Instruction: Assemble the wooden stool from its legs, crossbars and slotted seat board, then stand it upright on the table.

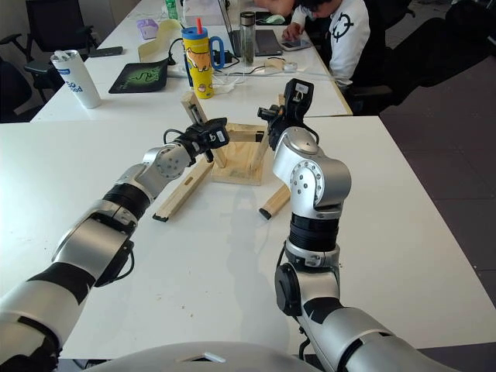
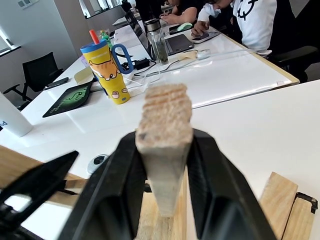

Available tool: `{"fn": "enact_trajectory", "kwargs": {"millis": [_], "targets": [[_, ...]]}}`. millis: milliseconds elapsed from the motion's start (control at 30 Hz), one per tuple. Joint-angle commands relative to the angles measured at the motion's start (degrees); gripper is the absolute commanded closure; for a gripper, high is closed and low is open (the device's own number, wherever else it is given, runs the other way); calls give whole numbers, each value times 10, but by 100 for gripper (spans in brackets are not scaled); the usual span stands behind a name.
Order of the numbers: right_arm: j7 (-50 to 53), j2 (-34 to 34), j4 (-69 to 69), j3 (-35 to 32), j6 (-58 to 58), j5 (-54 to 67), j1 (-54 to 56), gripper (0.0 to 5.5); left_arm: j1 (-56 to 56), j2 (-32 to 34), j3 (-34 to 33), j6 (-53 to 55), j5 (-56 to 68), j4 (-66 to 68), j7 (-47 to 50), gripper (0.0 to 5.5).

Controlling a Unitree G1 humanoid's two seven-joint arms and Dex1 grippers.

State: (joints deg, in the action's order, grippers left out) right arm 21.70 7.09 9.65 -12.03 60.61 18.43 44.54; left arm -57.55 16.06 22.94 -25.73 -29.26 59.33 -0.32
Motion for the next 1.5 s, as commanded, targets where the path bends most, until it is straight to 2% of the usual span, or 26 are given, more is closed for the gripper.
{"fn": "enact_trajectory", "kwargs": {"millis": [33, 167, 267, 367, 433, 467, 600, 767, 900, 1000, 1200, 1267, 1367, 1500], "targets": [[5, 39, -29, -6, 32, 3, -15, 446, -13, 21, -31, -59, 4, -58, 69, 550], [5, 39, -29, -8, 32, 4, -14, 446, -16, 25, -35, -77, -6, -85, 81, 550], [7, 40, -28, -12, 32, 5, -13, 446, -8, 10, -15, -10, -2, -21, -21, 550], [8, 39, -31, -15, 30, 5, -9, 446, 24, 6, 15, 100, -13, 59, -176, 550], [8, 35, -36, -16, 26, 5, -5, 446, 52, 22, 69, 133, -55, 87, -296, 550], [8, 34, -38, -17, 24, 5, -4, 446, 60, 26, 83, 136, -66, 94, -314, 550], [8, 33, -42, -15, 19, 5, -4, 446, 54, 26, 86, 136, -66, 92, -271, 550], [7, 32, -43, -10, 18, 5, -8, 446, 1, 20, 39, 113, -49, 55, -62, 550], [2, 24, -45, -4, 12, 2, -6, 446, -14, 22, -10, 80, -21, -52, 32, 550], [-5, 13, -49, 5, -2, -5, -2, 446, 4, 17, -68, 83, 27, -193, 41, 550], [-39, -22, -63, 32, -56, -26, 9, 446, 91, -2, -160, 180, 134, -463, -2, 550], [-62, -34, -68, 41, -73, -31, 11, 446, 114, 2, -181, 215, 150, -514, -11, 550], [-92, -57, -85, 48, -101, -38, 17, 384, 154, 11, -211, 259, 165, -562, -20, 550], [-110, -84, -104, 55, -155, -67, 24, 356, 200, 19, -231, 290, 168, -599, -26, 550]]}}
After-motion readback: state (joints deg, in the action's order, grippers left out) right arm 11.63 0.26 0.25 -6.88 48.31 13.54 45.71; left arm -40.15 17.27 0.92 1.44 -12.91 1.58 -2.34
